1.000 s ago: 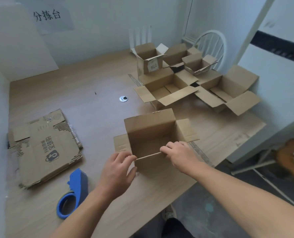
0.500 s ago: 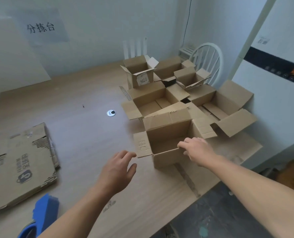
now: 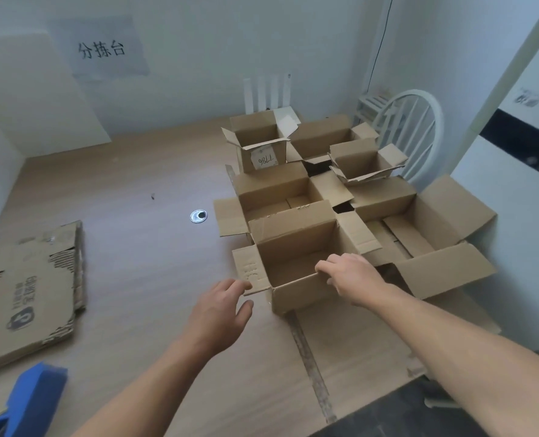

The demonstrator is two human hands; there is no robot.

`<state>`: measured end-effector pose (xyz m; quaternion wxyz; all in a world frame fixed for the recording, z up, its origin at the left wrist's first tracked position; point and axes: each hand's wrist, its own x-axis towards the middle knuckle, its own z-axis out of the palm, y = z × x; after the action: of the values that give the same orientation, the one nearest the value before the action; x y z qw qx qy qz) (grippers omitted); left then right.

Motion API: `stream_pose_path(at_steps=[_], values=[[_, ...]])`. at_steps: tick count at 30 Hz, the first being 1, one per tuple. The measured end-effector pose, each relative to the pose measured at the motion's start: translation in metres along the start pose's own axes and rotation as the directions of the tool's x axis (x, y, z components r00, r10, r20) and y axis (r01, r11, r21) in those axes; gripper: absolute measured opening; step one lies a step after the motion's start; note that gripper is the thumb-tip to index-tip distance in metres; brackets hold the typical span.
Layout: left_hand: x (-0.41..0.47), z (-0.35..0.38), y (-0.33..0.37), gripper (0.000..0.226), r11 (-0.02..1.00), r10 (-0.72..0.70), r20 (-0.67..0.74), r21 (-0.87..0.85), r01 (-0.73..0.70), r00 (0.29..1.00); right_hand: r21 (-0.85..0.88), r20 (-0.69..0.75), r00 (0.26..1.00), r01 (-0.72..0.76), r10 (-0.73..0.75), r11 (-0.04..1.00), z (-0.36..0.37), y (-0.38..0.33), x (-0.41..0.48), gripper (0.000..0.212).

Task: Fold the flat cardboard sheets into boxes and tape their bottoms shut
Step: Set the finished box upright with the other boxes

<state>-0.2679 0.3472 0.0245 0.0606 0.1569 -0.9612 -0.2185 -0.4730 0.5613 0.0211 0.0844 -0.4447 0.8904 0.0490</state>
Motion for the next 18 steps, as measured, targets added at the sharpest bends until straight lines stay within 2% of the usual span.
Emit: stream_pose_path(at_steps=[5, 8, 12, 18], values=[[0.003, 0.001, 0.003, 0.030, 0.997, -0.080, -0.006, -0.011, 0.080, 0.997, 0.007, 0.091, 0.995, 0.026, -0.027, 1.000, -0.010, 0.003, 0.006, 0.027], [0.001, -0.001, 0.001, 0.029, 0.993, -0.117, -0.009, -0.017, 0.116, 0.993, 0.078, 0.109, 0.993, 0.030, -0.038, 0.997, -0.019, 0.003, 0.005, 0.036], [-0.007, -0.009, -0.011, 0.030, 0.987, -0.160, -0.025, -0.001, 0.160, 0.987, 0.151, -0.011, 0.998, 0.063, -0.062, 0.987, -0.036, -0.013, 0.011, 0.038], [-0.034, -0.037, -0.049, 0.027, 0.959, -0.238, -0.068, 0.143, 0.245, 0.969, 0.025, -0.215, 0.955, 0.214, -0.203, 0.977, -0.043, -0.091, 0.034, 0.033]])
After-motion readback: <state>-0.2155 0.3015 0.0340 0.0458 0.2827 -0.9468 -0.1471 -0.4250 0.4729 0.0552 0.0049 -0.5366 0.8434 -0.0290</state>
